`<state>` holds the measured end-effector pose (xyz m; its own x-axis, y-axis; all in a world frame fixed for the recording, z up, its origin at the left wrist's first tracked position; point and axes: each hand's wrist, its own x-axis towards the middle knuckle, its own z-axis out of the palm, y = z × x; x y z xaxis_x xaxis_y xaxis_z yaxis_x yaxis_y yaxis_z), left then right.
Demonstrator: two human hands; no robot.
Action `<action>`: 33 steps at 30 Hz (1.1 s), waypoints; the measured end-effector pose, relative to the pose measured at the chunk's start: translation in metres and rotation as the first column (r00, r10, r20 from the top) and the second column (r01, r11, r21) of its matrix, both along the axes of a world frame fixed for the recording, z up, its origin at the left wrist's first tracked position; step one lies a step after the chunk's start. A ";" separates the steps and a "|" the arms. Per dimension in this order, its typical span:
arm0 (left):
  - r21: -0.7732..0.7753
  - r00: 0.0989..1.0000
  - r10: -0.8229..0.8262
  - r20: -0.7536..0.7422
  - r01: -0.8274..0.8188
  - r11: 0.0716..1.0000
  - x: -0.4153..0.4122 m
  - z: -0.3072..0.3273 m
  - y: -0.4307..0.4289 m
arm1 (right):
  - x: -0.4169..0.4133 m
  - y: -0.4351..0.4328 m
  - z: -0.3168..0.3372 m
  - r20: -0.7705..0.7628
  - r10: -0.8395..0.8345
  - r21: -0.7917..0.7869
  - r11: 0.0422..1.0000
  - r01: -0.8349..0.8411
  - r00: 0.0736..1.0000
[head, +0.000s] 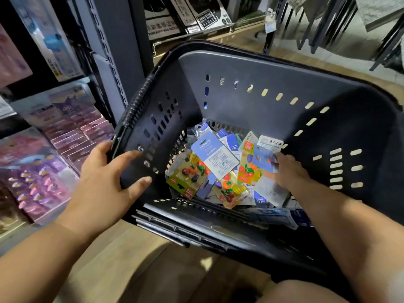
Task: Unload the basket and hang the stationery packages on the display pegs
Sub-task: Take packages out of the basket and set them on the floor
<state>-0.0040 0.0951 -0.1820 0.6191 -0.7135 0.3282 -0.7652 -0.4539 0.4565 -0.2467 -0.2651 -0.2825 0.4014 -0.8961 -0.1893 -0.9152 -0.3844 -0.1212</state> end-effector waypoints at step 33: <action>0.097 0.998 0.066 0.004 -0.066 0.993 -0.028 -0.008 0.027 | 0.014 0.086 0.020 0.133 0.373 0.047 0.923 -0.382 0.918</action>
